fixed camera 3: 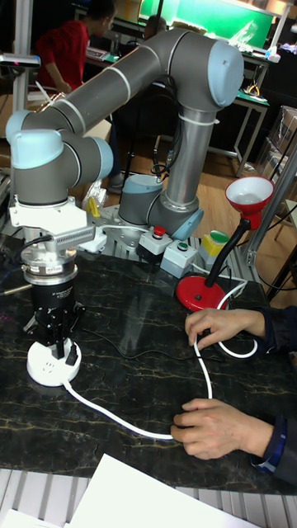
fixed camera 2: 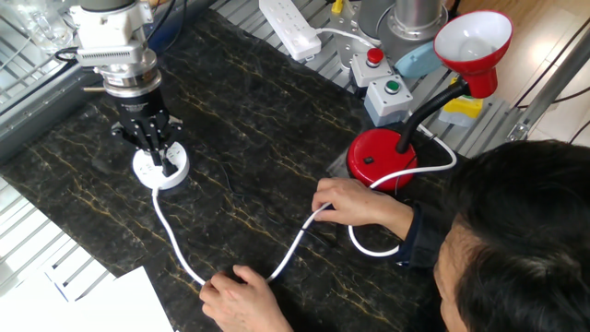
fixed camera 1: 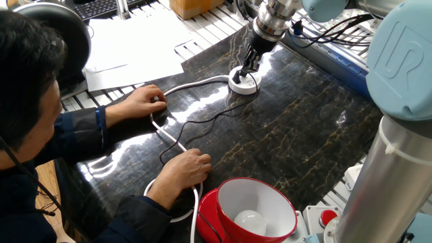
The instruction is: Plug in the power cord of the desk lamp, turn on the socket, and light up the desk lamp
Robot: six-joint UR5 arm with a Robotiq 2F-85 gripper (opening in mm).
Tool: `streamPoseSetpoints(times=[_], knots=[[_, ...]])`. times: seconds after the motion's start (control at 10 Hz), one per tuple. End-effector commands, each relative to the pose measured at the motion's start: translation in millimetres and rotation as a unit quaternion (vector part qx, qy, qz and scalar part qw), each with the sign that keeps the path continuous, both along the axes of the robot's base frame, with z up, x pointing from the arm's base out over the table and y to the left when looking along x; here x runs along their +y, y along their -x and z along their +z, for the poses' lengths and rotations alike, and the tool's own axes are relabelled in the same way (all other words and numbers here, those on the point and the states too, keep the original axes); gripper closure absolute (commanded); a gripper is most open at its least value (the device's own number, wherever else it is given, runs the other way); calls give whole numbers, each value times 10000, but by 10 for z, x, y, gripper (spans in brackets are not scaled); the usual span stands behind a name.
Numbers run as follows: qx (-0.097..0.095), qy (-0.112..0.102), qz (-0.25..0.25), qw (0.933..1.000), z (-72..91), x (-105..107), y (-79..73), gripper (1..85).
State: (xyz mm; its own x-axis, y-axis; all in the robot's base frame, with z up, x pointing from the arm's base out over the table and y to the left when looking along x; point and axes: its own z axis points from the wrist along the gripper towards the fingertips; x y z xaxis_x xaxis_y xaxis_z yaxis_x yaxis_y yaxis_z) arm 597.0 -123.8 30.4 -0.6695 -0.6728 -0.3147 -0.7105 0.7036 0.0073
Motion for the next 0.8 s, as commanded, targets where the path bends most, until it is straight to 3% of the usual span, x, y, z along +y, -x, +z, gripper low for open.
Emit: streamPoseSetpoints(times=[0.0, 0.1, 0.3, 0.6, 0.7], knots=[[-132, -50, -24, 9999, -74, -5, -56, 847], [-176, -104, -36, 9998, -123, 22, -90, 847], [-137, -114, 27, 9998, -101, -54, -12, 847], [164, 91, 331, 9993, 181, -501, 216, 847], [175, 310, 274, 9990, 266, -547, 200, 847]])
